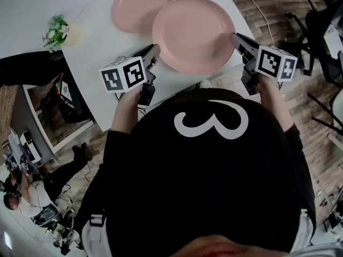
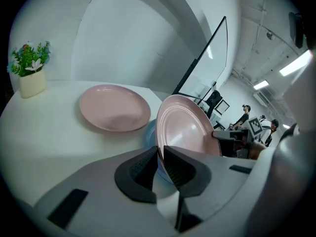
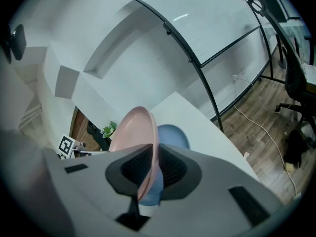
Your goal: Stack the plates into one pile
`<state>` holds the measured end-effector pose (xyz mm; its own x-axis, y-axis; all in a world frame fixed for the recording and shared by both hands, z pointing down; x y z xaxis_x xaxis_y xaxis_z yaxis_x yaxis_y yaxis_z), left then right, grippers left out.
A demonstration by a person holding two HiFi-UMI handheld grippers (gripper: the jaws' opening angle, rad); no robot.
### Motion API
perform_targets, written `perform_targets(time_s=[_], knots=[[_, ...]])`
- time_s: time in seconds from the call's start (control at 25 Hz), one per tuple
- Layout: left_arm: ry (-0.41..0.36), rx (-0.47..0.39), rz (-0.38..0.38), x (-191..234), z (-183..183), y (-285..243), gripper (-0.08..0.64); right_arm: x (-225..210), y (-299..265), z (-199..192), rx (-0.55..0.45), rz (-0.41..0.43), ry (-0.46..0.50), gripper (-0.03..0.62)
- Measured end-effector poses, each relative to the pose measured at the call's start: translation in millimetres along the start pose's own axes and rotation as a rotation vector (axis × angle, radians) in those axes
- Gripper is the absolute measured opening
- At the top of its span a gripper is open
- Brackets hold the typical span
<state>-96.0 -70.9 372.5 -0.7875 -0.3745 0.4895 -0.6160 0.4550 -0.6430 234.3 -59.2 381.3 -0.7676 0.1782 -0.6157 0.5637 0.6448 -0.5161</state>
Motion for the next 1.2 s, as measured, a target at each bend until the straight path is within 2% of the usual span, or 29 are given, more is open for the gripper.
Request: perform_targets(time_s=[0.4,0.88,1.2], knots=[[0.02,0.001,0.009,-7,-2,-22,0.052,-25,-3,7,0.029,-0.001,-0.004,0.055],[0.057,0.041,0.034,11,-14,-40,0.052,-40,-28,-1,0.08,-0.02,-0.029,0.055],[0.066,0.052,0.023,15,-16,-46,0.052,-46,-35,-3,0.101,-0.032,-0.032,0.055]])
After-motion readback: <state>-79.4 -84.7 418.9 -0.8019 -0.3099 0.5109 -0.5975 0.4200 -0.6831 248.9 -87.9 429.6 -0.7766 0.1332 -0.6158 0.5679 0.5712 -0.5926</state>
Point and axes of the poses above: the fingertips, and each gripper's own axes: y backward along the fingers, x to its left, z out of its top, the point moved 8 cm from there along y, backward along the fingers, and after that the axes turned 3 degrees about -z, right-handed, at the moved point
